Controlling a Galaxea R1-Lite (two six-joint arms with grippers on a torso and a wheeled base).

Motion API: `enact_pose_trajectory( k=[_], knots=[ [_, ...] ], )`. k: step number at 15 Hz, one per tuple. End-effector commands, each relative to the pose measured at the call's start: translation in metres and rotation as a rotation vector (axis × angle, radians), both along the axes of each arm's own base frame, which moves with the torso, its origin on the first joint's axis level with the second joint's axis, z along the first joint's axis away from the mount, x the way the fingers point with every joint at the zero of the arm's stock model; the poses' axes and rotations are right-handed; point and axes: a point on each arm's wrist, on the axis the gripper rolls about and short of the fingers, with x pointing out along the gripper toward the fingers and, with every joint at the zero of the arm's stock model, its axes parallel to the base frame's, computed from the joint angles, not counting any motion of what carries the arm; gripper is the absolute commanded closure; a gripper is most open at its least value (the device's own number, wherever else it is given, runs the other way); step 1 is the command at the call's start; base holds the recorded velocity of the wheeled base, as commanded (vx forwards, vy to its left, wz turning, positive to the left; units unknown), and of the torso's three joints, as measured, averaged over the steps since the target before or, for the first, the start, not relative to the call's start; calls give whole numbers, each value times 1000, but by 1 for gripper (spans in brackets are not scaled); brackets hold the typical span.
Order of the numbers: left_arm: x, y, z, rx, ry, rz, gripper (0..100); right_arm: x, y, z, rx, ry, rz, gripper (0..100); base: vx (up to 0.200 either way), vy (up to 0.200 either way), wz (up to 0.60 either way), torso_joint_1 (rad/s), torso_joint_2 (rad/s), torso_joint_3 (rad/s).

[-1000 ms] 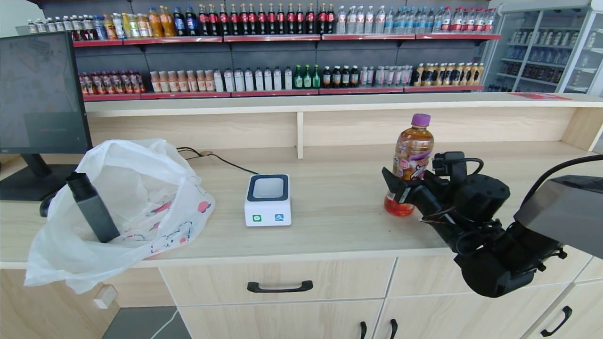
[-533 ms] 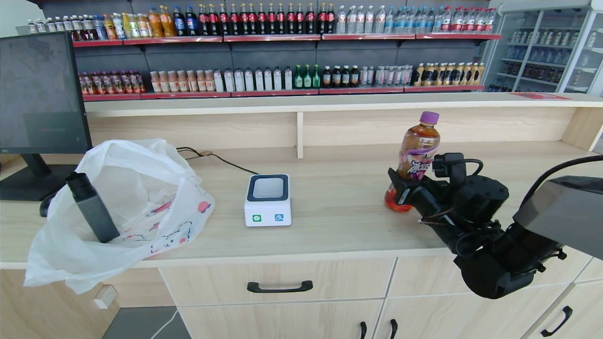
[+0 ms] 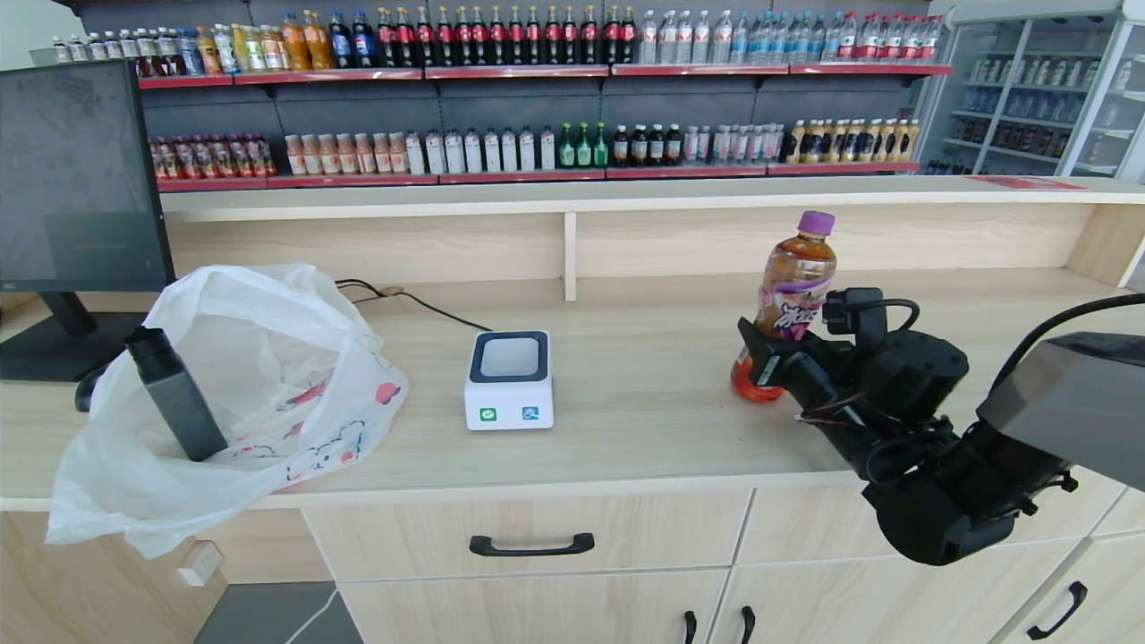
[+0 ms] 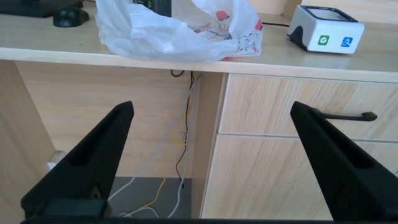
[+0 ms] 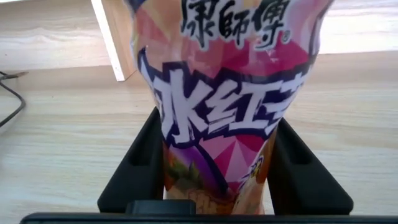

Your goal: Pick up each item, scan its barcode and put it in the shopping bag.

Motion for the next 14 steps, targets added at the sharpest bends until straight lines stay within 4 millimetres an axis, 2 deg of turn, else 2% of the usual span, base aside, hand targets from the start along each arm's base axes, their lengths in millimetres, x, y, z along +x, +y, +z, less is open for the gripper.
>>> enact_pose_trajectory(
  k=[1,10,14],
  knots=[
    [0,0,0,0,-1,0,0,-2,0,6,5,-18,1,100,0,0,0,0,0,0],
    [0,0,0,1,1,-1,0,-9,-3,25,23,-63,2,100,0,0,0,0,0,0],
    [0,0,0,0,2,-1,0,-20,4,35,29,-80,29,100,0,0,0,0,0,0]
  ],
)
